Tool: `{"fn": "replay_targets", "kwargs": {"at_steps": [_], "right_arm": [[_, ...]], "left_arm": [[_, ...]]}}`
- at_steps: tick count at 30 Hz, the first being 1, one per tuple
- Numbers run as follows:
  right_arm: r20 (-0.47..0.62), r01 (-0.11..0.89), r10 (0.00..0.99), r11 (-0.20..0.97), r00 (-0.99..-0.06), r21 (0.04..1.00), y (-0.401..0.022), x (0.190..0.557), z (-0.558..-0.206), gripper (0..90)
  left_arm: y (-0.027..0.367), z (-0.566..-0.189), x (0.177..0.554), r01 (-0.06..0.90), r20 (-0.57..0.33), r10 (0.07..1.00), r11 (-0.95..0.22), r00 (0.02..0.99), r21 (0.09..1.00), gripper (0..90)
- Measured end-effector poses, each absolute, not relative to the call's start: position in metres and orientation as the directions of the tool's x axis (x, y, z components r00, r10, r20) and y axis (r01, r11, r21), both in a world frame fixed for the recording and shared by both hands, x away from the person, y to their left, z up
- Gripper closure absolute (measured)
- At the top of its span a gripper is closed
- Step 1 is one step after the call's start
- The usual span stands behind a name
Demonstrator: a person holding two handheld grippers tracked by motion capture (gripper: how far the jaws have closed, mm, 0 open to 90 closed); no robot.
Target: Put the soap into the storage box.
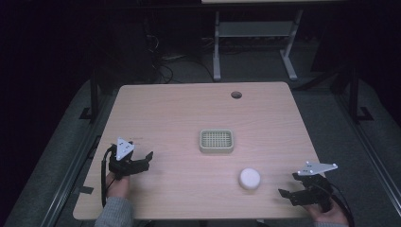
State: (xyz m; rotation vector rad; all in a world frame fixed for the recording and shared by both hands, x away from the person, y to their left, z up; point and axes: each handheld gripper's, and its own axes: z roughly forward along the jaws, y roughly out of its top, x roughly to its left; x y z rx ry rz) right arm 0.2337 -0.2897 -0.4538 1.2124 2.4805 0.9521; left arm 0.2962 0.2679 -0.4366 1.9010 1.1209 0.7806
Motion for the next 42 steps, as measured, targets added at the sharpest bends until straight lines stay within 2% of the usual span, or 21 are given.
{"fn": "replay_targets", "kwargs": {"at_steps": [12,42], "right_arm": [[0.079,0.619,0.756,0.466,-0.649,0.632,-0.284,0.234,-0.452,16.4],[0.045,0.594,0.694,0.578,-0.718,0.559,-0.256,0.244,-0.424,15.6]], "left_arm": [[0.269,-0.437,0.297,0.425,0.096,0.898,-0.294,0.429,0.856,14.8],[0.269,-0.438,0.297,0.427,0.112,0.897,-0.31,0.428,0.85,14.8]]}}
